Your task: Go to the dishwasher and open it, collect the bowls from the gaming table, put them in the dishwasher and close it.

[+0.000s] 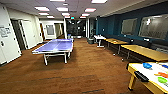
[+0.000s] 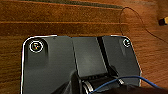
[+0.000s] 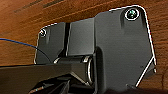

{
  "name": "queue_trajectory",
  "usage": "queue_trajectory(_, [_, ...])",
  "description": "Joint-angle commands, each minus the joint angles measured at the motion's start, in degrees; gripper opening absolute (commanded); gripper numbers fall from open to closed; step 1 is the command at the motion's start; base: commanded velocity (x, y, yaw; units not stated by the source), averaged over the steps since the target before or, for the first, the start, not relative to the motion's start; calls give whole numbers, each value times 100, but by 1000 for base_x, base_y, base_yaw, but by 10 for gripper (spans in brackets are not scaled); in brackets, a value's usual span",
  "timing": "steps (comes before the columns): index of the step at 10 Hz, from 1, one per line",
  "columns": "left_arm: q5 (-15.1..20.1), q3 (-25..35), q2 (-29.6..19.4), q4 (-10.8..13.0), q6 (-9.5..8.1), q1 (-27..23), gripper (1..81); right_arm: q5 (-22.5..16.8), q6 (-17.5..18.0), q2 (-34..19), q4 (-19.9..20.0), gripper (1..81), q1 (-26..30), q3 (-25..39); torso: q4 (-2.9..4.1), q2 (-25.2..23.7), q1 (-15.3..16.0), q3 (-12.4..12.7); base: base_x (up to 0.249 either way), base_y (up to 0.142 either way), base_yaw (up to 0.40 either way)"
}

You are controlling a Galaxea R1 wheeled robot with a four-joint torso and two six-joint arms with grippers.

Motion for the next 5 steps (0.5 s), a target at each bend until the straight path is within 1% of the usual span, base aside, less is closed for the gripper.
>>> queue_trajectory(1, [240,26,-16,10,16,-337,811,-294,-36,-13,-20,811,292,22,0,0,0,0,163,0,0])
queue_trajectory(4, [240,26,-8,10,16,-337,811,-285,-36,-5,-3,811,292,-23,0,0,2,0,122,0,0])
queue_trajectory(5, [240,26,-8,10,16,-337,811,-294,-36,13,-3,811,292,-49,0,0,2,0,0,0,0])
